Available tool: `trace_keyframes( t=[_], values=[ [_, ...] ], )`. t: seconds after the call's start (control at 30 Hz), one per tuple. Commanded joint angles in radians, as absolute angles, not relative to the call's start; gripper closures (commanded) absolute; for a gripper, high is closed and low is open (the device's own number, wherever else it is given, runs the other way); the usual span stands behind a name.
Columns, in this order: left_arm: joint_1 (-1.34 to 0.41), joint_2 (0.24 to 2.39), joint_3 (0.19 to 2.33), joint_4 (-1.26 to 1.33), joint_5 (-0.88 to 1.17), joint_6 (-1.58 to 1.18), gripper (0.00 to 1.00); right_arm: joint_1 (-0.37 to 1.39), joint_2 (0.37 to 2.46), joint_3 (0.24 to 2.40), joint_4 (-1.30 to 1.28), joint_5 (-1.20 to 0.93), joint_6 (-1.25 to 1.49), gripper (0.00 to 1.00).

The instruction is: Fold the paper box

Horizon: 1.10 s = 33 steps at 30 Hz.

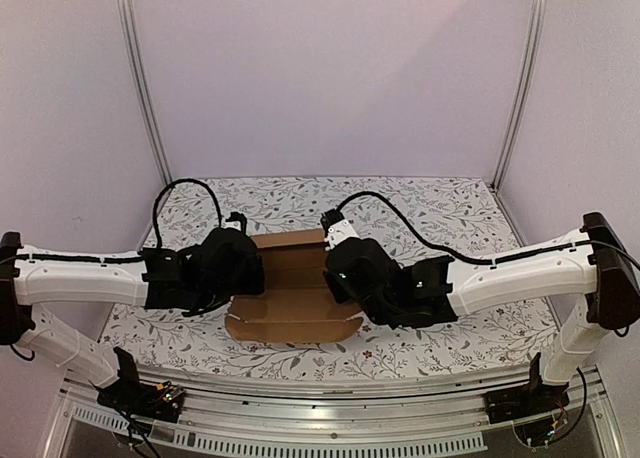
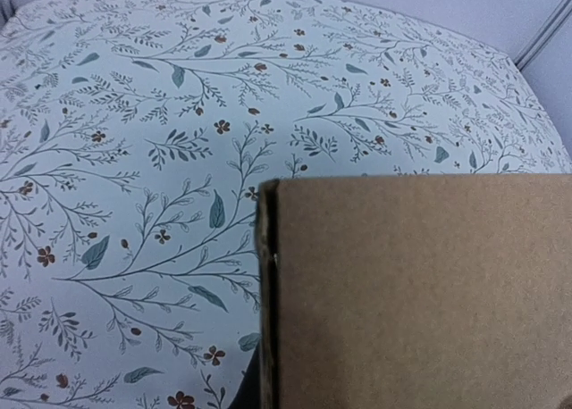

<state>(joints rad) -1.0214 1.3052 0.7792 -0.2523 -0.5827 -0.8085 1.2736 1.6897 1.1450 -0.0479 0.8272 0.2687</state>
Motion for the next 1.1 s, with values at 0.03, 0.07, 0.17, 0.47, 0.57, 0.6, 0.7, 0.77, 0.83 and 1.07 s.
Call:
trace_keyframes(
  t=[0.03, 0.07, 0.17, 0.47, 0.57, 0.6, 0.7, 0.77, 0.83, 1.07],
  values=[
    [-1.048, 1.33, 0.813, -0.248, -0.584, -0.846, 1.0, 1.285, 1.757, 1.204, -0.009, 0.856, 0.274, 0.83],
    [-1.049, 1.332, 0.814, -0.25, -0.585, -0.85, 1.0, 1.285, 1.766, 1.212, -0.009, 0.861, 0.279, 0.85],
    [-1.049, 1.337, 0.825, -0.257, -0.592, -0.858, 1.0, 1.287, 1.794, 1.232, 0.016, 0.872, 0.29, 0.99],
    [-1.05, 1.357, 0.856, -0.294, -0.606, -0.885, 0.96, 1.297, 1.825, 1.25, 0.038, 0.933, 0.313, 1.0],
    [-1.049, 1.352, 0.856, -0.298, -0.606, -0.887, 0.84, 1.299, 1.822, 1.247, 0.037, 0.941, 0.316, 1.0],
    [-1.049, 1.35, 0.856, -0.297, -0.604, -0.886, 0.83, 1.3, 1.821, 1.246, 0.038, 0.946, 0.316, 1.0],
    [-1.049, 1.354, 0.857, -0.299, -0.6, -0.878, 0.75, 1.3, 1.823, 1.249, 0.038, 0.953, 0.314, 1.0],
    [-1.05, 1.355, 0.86, -0.301, -0.591, -0.874, 0.73, 1.299, 1.83, 1.256, 0.038, 0.963, 0.31, 1.0],
    [-1.053, 1.353, 0.861, -0.3, -0.581, -0.87, 0.68, 1.298, 1.84, 1.262, 0.038, 0.967, 0.308, 1.0],
    [-1.088, 1.318, 0.836, -0.303, -0.558, -0.818, 0.42, 1.263, 1.864, 1.264, 0.039, 0.938, 0.31, 1.0]
  ],
)
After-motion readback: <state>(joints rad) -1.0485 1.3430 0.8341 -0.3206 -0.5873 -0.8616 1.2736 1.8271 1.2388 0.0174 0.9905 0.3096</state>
